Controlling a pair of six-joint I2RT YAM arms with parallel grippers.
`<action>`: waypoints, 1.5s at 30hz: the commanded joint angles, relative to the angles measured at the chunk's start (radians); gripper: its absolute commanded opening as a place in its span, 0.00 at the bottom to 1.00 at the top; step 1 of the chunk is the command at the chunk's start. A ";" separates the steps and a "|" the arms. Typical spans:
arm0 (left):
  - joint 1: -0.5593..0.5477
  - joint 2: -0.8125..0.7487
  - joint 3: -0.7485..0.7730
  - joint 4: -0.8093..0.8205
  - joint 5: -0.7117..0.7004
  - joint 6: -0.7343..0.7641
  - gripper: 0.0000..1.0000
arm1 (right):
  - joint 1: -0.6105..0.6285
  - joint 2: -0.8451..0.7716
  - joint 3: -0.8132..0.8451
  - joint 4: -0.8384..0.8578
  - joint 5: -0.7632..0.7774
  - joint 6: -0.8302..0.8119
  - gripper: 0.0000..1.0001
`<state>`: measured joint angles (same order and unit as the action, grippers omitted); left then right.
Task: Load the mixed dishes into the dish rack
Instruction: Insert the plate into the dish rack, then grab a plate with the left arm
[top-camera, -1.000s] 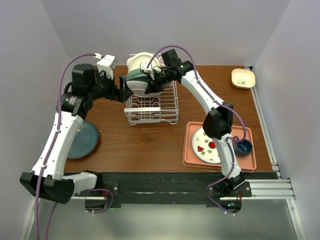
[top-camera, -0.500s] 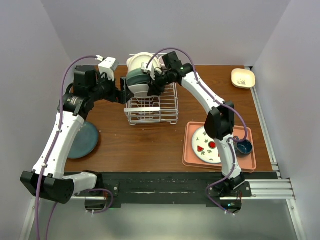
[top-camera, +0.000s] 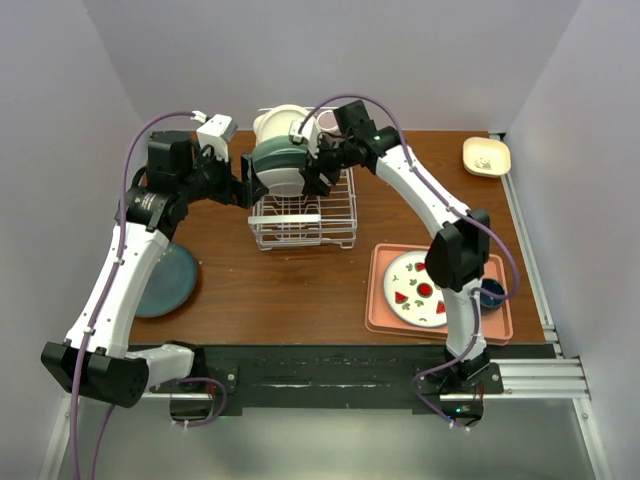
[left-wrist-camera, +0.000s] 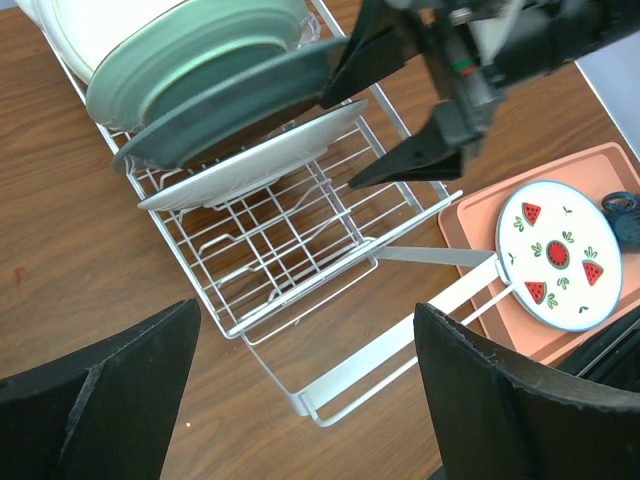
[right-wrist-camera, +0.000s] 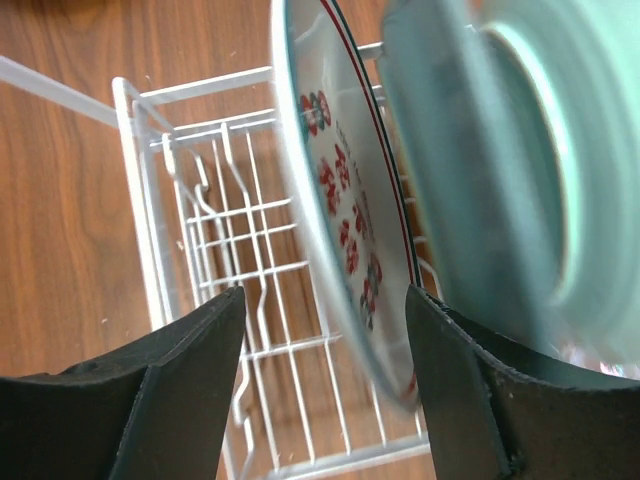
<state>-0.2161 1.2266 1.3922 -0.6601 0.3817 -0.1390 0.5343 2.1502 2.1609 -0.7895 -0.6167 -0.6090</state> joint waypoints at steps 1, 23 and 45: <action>0.003 -0.013 -0.012 0.030 0.013 -0.016 0.93 | -0.002 -0.130 -0.064 0.065 0.044 0.034 0.71; 0.216 0.002 -0.315 -0.006 -0.771 -0.386 0.92 | -0.008 -0.409 -0.314 0.354 0.420 0.399 0.84; 0.216 0.382 -0.430 0.114 -0.839 -0.330 0.67 | -0.011 -0.408 -0.338 0.395 0.512 0.448 0.84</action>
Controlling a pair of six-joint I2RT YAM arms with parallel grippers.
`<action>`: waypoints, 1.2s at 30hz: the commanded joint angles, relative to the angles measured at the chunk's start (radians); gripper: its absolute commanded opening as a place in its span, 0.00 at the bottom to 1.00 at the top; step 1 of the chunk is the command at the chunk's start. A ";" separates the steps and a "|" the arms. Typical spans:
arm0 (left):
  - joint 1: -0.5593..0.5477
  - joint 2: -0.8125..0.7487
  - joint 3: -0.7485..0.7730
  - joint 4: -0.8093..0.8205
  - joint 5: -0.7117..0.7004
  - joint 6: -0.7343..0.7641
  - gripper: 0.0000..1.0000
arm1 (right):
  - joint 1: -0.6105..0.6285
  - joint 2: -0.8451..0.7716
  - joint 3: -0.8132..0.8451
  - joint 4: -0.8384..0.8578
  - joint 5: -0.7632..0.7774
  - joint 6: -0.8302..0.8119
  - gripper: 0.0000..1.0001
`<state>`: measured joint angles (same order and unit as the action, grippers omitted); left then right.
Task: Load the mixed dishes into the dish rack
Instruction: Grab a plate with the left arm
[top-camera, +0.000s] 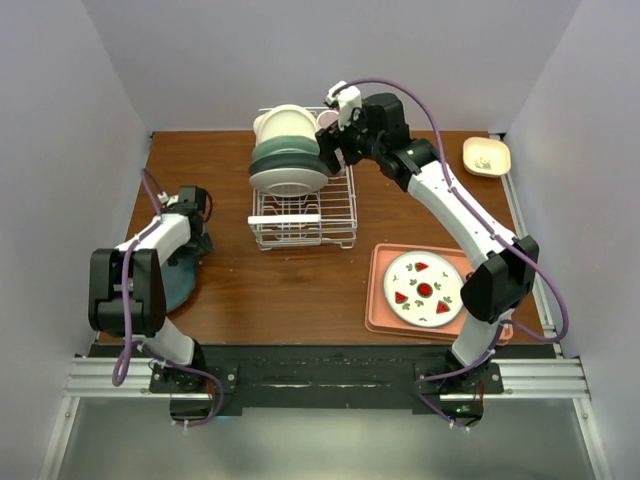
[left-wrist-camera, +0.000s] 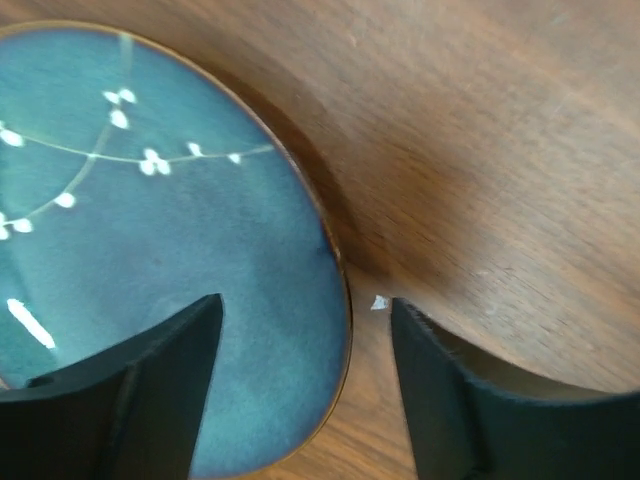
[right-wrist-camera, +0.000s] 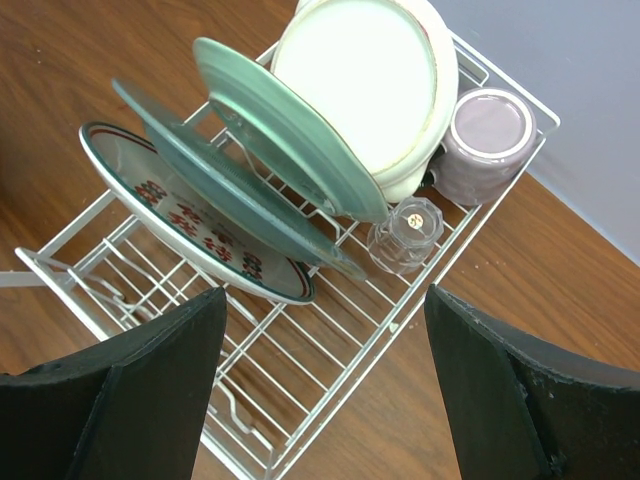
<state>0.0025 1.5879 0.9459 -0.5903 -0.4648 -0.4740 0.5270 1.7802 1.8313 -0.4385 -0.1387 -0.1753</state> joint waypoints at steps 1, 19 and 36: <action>-0.002 0.036 0.017 0.044 0.015 0.006 0.62 | -0.005 -0.039 -0.013 0.047 0.034 0.014 0.84; -0.047 0.058 0.050 0.081 0.235 0.127 0.00 | -0.007 -0.056 -0.038 0.073 0.031 0.022 0.84; -0.131 -0.114 0.220 0.009 0.232 0.143 0.00 | -0.007 -0.079 -0.044 0.064 -0.097 0.004 0.84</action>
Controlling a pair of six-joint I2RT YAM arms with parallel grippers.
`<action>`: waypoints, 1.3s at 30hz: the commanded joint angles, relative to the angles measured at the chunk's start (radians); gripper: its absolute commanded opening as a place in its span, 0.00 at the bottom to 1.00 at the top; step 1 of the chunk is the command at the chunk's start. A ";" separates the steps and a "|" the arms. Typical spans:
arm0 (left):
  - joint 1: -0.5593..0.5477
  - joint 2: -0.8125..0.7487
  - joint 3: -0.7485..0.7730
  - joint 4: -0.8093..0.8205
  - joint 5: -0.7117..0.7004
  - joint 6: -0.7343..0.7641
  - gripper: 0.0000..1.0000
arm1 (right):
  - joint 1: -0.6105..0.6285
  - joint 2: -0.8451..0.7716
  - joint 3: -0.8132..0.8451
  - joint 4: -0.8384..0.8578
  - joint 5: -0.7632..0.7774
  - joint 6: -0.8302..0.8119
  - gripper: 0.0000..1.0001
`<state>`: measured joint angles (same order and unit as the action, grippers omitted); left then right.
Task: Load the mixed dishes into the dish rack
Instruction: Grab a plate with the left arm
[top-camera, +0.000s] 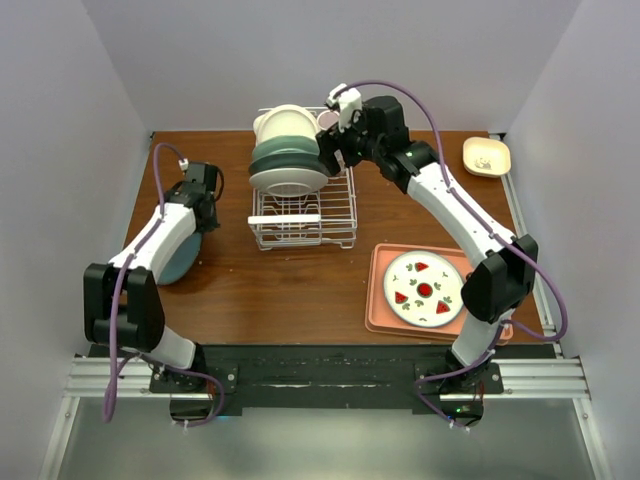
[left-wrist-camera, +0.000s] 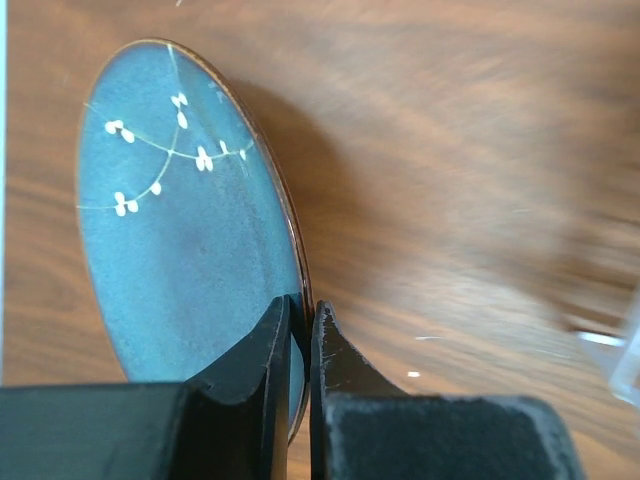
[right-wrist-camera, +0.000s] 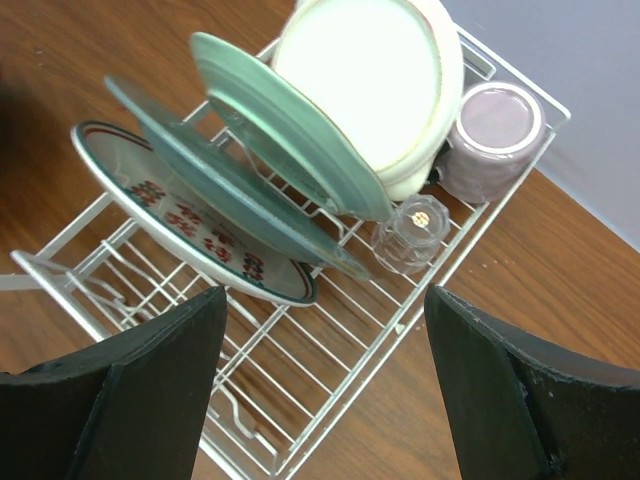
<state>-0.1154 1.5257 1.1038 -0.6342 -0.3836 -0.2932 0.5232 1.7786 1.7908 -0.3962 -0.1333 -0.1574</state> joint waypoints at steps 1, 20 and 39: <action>-0.015 -0.058 0.070 0.044 0.149 -0.038 0.00 | -0.002 -0.087 -0.008 0.022 -0.145 -0.028 0.84; -0.020 -0.315 0.099 0.004 0.138 0.034 0.00 | 0.159 0.021 0.078 0.174 -0.393 -0.004 0.84; -0.020 -0.414 0.286 -0.033 0.377 0.146 0.00 | 0.161 0.050 0.145 0.126 -0.468 -0.042 0.85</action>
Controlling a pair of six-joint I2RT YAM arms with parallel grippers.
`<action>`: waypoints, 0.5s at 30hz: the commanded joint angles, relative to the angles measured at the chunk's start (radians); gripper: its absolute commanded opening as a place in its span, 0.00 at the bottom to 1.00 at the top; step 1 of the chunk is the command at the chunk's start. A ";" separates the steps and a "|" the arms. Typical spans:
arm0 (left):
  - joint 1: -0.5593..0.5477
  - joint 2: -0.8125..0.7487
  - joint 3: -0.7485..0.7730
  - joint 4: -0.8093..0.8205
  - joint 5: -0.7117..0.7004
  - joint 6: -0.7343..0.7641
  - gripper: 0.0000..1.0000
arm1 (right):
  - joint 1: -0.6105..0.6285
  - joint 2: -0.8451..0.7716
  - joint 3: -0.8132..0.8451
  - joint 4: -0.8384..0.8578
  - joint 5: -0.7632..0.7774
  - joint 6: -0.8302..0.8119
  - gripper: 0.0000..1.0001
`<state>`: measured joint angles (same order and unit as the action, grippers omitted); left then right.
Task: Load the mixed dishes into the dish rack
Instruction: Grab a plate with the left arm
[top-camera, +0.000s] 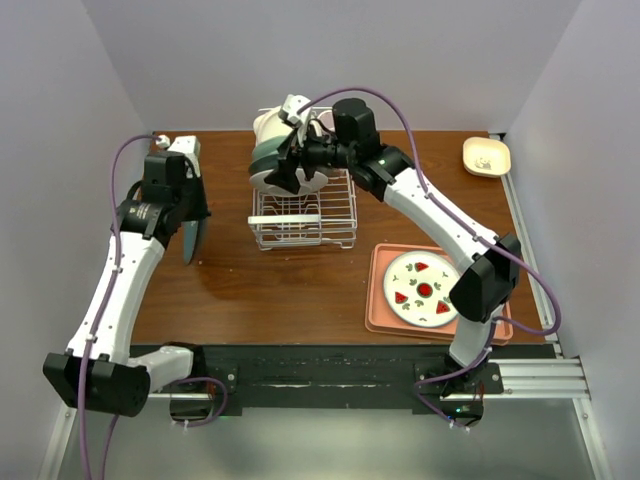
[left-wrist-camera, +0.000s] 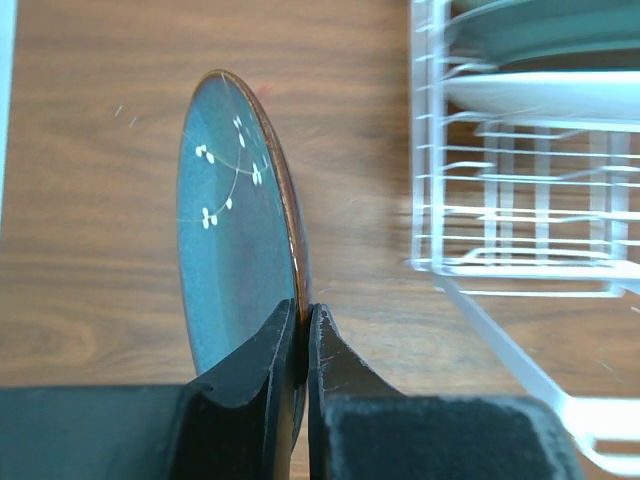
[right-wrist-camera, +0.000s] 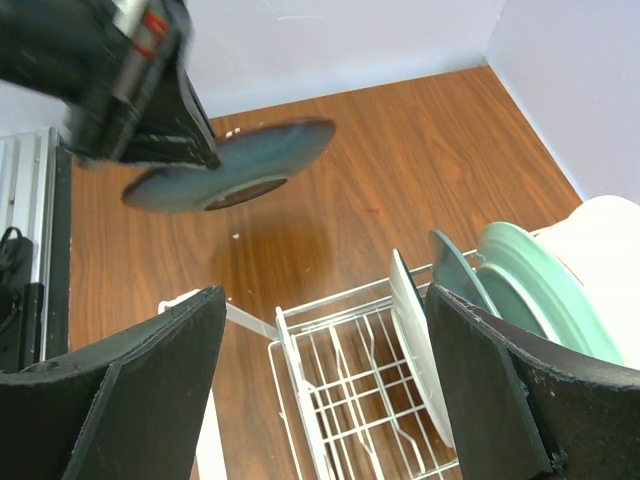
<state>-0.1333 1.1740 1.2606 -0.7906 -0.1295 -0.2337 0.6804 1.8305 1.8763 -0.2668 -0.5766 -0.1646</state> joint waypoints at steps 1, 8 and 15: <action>-0.002 -0.059 0.155 0.125 0.151 0.096 0.00 | 0.002 -0.004 0.064 -0.015 -0.028 -0.041 0.85; -0.002 -0.043 0.255 0.122 0.453 0.165 0.00 | 0.002 -0.025 0.109 -0.135 -0.127 -0.189 0.89; -0.002 -0.057 0.315 0.087 0.603 0.227 0.00 | 0.004 -0.063 0.159 -0.279 -0.138 -0.325 0.94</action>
<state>-0.1333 1.1648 1.4811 -0.8028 0.3233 -0.0891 0.6804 1.8313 1.9911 -0.4664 -0.6834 -0.3859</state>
